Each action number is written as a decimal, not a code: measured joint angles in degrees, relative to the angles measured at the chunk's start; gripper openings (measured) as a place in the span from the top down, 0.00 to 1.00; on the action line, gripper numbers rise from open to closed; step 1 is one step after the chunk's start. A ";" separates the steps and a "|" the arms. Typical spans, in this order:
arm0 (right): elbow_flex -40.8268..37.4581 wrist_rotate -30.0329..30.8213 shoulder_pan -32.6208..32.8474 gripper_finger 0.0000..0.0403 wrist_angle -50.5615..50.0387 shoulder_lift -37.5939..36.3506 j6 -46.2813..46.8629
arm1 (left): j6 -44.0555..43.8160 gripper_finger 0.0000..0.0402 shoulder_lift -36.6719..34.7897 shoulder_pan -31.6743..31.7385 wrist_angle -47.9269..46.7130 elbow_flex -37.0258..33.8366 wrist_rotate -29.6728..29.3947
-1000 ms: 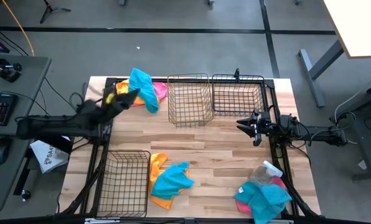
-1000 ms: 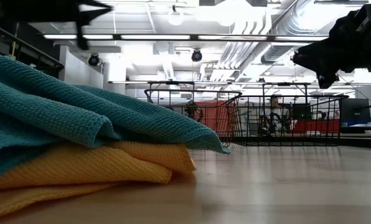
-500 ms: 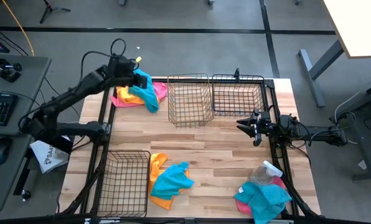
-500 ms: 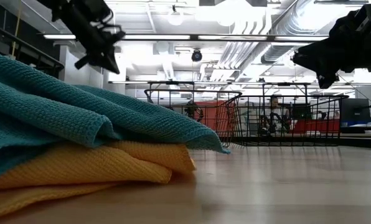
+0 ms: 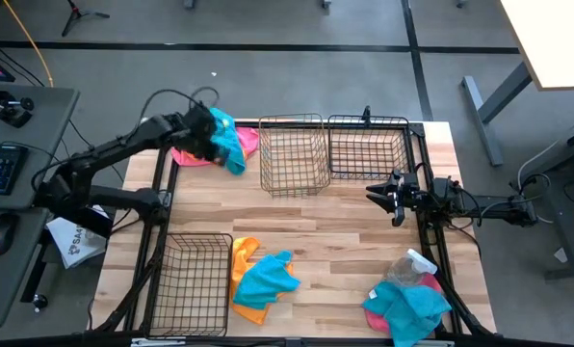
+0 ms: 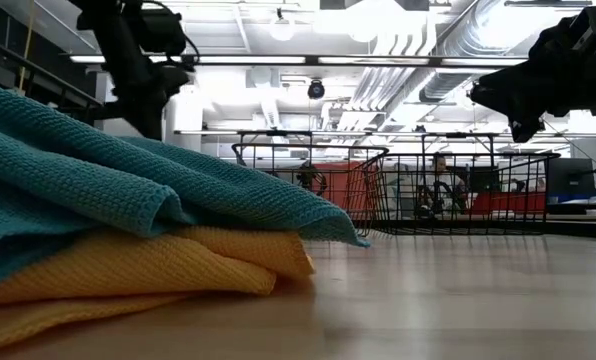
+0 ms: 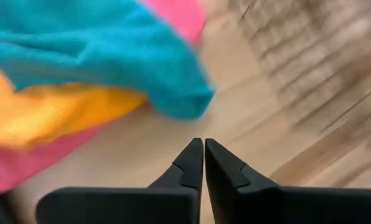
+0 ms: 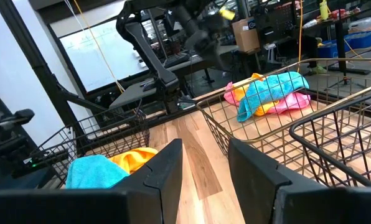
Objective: Sort microfiber towel by color & place in baskets
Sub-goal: Put the top blue towel into the bottom black wire basket, then put the left blue towel into the bottom black wire basket
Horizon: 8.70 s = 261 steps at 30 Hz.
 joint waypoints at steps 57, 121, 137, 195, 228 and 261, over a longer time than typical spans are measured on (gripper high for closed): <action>0.00 -0.01 0.00 0.69 0.00 0.00 0.01 | 31.27 1.00 -3.40 -17.63 2.03 7.78 -31.13; 0.00 0.00 0.02 0.69 0.00 0.00 -0.01 | -57.54 0.65 -8.17 -76.50 11.73 -3.17 12.25; -0.01 0.01 0.00 0.69 0.00 0.01 0.01 | -11.37 0.43 4.13 -47.03 15.41 5.86 15.58; 0.00 -0.01 0.02 0.69 0.00 0.00 0.00 | -1.06 0.96 44.86 -56.84 5.87 27.00 6.53; 0.00 -0.01 0.00 0.69 0.00 0.00 0.01 | -40.36 1.00 5.14 -91.23 -24.64 47.12 -25.36; 0.00 -0.01 0.00 0.69 0.00 0.00 0.01 | -42.34 0.81 9.14 -85.39 10.96 -0.63 5.20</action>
